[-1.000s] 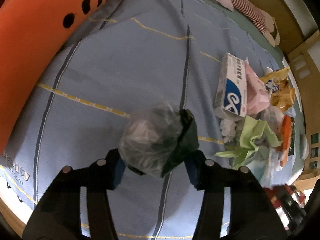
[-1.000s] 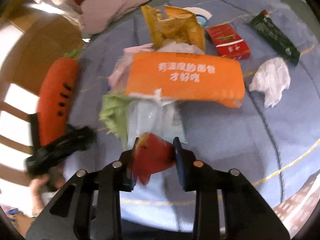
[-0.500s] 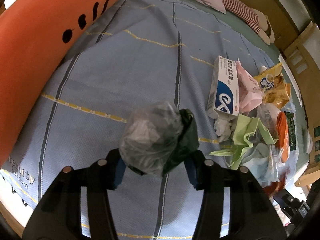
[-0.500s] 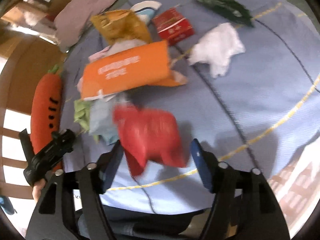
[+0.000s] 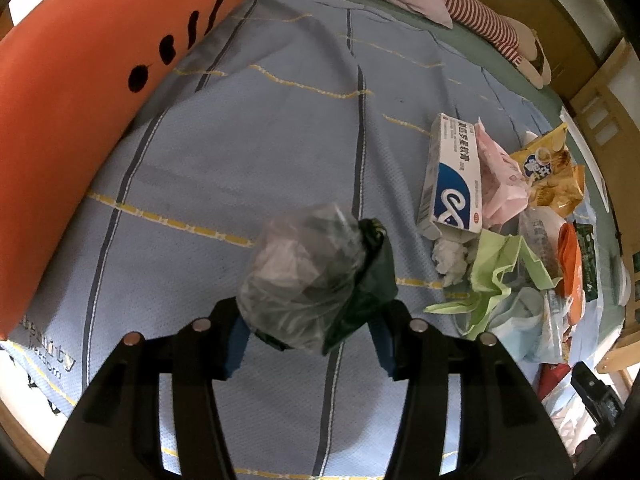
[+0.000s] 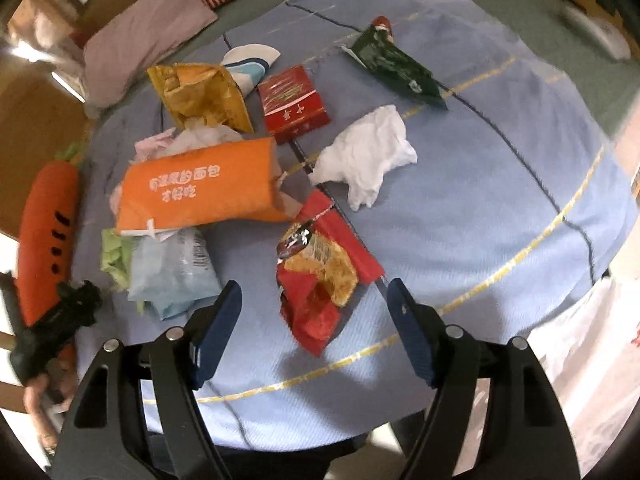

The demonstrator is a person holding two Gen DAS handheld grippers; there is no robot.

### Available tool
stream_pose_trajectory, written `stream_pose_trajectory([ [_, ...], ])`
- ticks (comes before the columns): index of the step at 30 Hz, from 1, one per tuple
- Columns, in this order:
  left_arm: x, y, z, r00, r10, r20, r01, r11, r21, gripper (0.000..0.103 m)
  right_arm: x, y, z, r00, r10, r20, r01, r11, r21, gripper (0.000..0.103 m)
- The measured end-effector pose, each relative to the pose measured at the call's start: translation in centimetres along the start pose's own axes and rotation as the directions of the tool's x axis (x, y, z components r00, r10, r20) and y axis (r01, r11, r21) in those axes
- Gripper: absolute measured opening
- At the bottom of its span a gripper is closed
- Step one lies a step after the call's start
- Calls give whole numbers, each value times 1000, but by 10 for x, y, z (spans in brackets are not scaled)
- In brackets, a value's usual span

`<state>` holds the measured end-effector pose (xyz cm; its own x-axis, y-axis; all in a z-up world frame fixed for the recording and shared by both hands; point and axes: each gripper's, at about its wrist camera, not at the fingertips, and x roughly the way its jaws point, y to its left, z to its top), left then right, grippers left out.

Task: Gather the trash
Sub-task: 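Grasp the dark green plastic bag with the left tool while the right tool grasps the red wrapper, then lift the green bag with the left tool while the right tool lifts the red wrapper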

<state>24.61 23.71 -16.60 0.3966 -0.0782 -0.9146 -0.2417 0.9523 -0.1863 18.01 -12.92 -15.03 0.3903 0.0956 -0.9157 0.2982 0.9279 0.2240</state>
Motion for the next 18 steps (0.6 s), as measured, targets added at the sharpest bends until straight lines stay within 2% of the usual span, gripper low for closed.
stream_pose_trajectory([
  [2,0,0,0,1000,-4,-5,4,1000,-1,57,14,9,2,999,-44,-17,43,998,-36,74],
  [5,0,3,3,1000,-1,-6,1,1000,-12,76,32,16,0,996,-78,-42,75,996,-55,72],
  [6,-1,9,5,1000,-21,-5,20,999,-36,80,34,16,-1,997,-68,-47,66,997,-48,55],
  [7,-3,15,8,999,-49,-5,49,997,-67,81,36,16,-3,997,-44,-60,42,998,-40,45],
  [8,-3,22,9,997,-83,-4,82,991,-102,81,35,16,-5,998,-10,-63,8,999,-37,43],
  [9,-5,36,12,989,-145,1,143,975,-171,81,33,16,-5,998,-5,-60,2,999,-45,36],
  [11,-7,51,15,982,-190,19,189,952,-242,81,24,16,-6,998,19,-54,-23,998,-59,31],
  [14,-11,56,15,984,-175,44,180,952,-249,81,12,12,-8,997,50,-52,-53,997,-58,31],
  [18,-3,38,15,988,-156,12,156,972,-176,81,0,13,-14,997,56,-49,-59,995,-80,31],
])
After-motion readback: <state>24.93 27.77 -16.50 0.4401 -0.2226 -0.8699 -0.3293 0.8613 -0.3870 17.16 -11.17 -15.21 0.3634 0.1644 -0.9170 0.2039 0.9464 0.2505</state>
